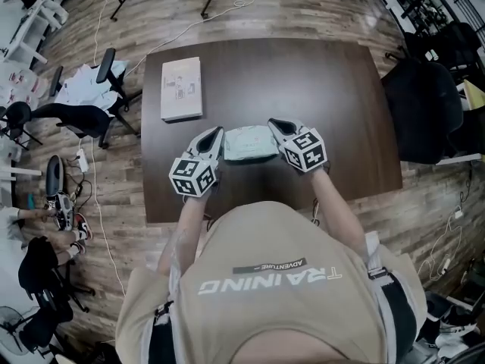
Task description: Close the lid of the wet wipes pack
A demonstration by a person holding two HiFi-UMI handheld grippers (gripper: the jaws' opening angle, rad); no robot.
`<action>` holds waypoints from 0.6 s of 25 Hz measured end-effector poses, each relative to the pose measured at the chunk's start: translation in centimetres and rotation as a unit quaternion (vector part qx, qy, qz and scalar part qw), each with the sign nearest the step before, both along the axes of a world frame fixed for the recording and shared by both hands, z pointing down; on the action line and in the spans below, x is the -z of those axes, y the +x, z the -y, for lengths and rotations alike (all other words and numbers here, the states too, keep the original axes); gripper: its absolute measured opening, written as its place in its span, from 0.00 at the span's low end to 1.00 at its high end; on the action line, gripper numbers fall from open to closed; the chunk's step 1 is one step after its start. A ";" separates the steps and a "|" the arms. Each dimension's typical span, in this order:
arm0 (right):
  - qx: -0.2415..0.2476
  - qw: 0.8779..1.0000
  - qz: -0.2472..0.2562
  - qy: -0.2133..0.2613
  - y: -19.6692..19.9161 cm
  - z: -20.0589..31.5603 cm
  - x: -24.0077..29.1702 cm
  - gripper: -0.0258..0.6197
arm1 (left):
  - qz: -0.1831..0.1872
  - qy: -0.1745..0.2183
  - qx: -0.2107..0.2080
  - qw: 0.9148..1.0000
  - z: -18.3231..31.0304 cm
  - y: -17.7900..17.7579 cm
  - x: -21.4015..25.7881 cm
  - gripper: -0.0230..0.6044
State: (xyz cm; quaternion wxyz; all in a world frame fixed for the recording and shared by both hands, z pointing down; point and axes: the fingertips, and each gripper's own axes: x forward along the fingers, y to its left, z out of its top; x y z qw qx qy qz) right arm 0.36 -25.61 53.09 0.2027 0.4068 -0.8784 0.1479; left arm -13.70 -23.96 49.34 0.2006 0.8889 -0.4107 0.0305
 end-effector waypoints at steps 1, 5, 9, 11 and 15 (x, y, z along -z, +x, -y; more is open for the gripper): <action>0.000 1.000 -0.003 0.009 0.2 0.2 0.7 0.06 | 0.003 0.006 0.001 1.000 0.2 0.0 0.4 0.05; -0.001 0.999 0.002 0.040 0.6 0.7 3.5 0.06 | 0.019 0.034 -0.002 0.999 1.0 0.0 2.5 0.05; -0.002 0.998 0.005 0.070 0.9 1.2 6.1 0.06 | 0.028 0.063 -0.004 0.998 2.1 0.1 4.9 0.05; 0.001 0.996 -0.002 0.085 0.9 1.4 7.1 0.06 | 0.030 0.073 -0.001 0.997 2.7 0.1 5.9 0.05; 0.010 0.994 -0.007 0.109 0.6 1.7 9.3 0.06 | 0.040 0.093 -0.004 0.995 3.4 0.5 8.1 0.05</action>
